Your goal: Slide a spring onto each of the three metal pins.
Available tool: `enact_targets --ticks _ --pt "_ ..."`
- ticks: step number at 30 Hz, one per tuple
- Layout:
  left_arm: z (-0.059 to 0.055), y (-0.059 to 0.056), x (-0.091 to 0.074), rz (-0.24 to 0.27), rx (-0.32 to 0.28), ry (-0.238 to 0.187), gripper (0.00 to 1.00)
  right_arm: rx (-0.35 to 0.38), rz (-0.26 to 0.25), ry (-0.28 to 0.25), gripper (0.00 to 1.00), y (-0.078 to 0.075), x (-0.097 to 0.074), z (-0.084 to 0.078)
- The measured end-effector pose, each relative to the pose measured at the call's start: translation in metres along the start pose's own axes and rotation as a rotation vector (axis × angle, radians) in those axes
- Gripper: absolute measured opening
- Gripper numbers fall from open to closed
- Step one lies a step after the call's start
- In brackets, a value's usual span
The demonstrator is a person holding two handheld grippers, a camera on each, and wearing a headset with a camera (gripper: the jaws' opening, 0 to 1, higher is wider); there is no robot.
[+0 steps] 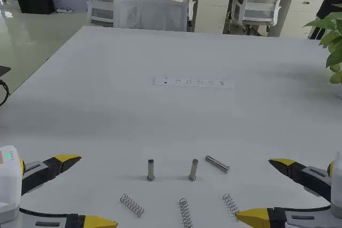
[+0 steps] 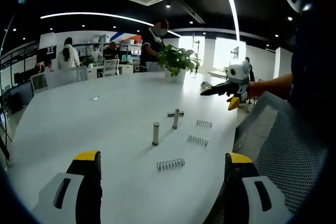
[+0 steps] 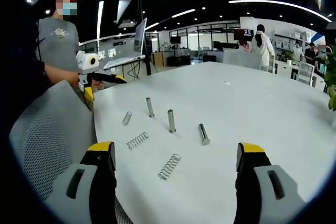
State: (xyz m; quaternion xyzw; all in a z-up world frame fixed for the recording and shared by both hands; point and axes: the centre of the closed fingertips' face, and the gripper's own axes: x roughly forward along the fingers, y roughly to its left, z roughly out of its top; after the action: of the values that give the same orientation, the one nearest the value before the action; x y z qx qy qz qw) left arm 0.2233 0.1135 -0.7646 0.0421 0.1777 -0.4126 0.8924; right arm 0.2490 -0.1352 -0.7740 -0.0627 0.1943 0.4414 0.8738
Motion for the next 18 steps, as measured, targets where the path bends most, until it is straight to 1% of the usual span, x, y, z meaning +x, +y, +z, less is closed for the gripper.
enact_targets --ticks 12,18 --pt "-0.0035 -0.0019 -0.0009 -0.002 -0.002 0.007 0.95 0.001 0.008 0.003 0.96 0.0028 0.0008 -0.0017" --pt "-0.003 -0.0013 -0.0001 -0.005 -0.001 0.006 0.95 0.002 0.009 0.006 0.96 0.0039 0.0015 -0.0022"
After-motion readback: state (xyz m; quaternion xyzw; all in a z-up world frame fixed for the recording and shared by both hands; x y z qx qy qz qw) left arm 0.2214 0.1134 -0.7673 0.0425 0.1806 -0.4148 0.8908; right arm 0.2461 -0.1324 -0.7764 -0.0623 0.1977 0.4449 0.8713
